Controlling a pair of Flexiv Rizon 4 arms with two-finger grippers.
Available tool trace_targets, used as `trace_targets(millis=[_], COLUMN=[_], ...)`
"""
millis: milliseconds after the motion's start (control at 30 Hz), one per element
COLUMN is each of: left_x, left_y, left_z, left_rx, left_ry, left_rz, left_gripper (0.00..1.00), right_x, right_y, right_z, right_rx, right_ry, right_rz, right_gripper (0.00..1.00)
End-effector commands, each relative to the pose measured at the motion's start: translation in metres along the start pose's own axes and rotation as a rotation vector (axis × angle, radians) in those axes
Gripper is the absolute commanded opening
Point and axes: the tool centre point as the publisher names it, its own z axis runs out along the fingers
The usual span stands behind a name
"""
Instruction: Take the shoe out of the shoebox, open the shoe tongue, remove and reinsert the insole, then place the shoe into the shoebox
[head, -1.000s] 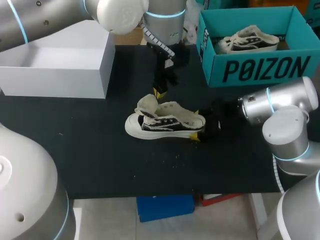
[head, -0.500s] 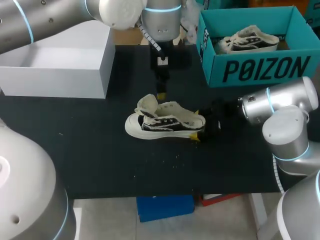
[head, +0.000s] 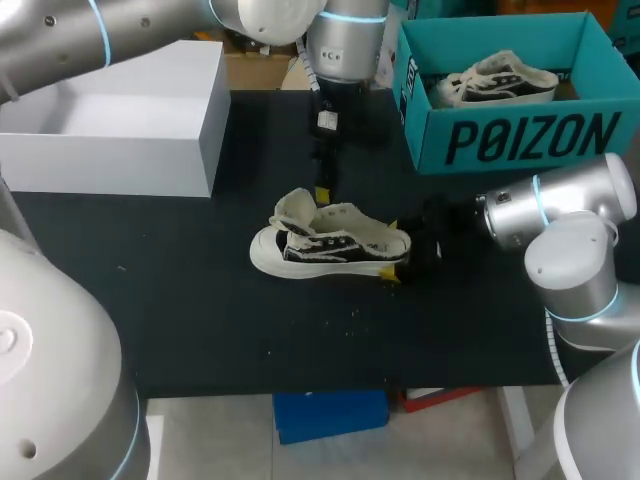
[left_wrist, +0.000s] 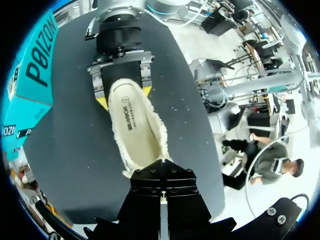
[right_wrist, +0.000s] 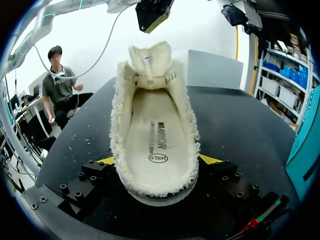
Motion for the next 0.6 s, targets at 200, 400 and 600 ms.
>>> trace_targets(millis=[200, 400, 600], left_x=[-0.017, -0.020, -0.020], left_y=[-0.011, -0.013, -0.013], left_z=[0.012, 0.015, 0.015], left_rx=[0.112, 0.143, 0.143], left_ry=[-0.021, -0.004, -0.004], left_rz=[0.169, 0.129, 0.129], left_gripper=[0.00, 0.00, 0.00], right_x=[0.000, 0.000, 0.000], right_y=[-0.001, -0.001, -0.001], right_z=[0.001, 0.001, 0.001], right_rx=[0.001, 0.001, 0.001], right_ry=[-0.002, -0.002, -0.002], right_rz=[0.001, 0.001, 0.001], right_gripper=[0.00, 0.00, 0.00])
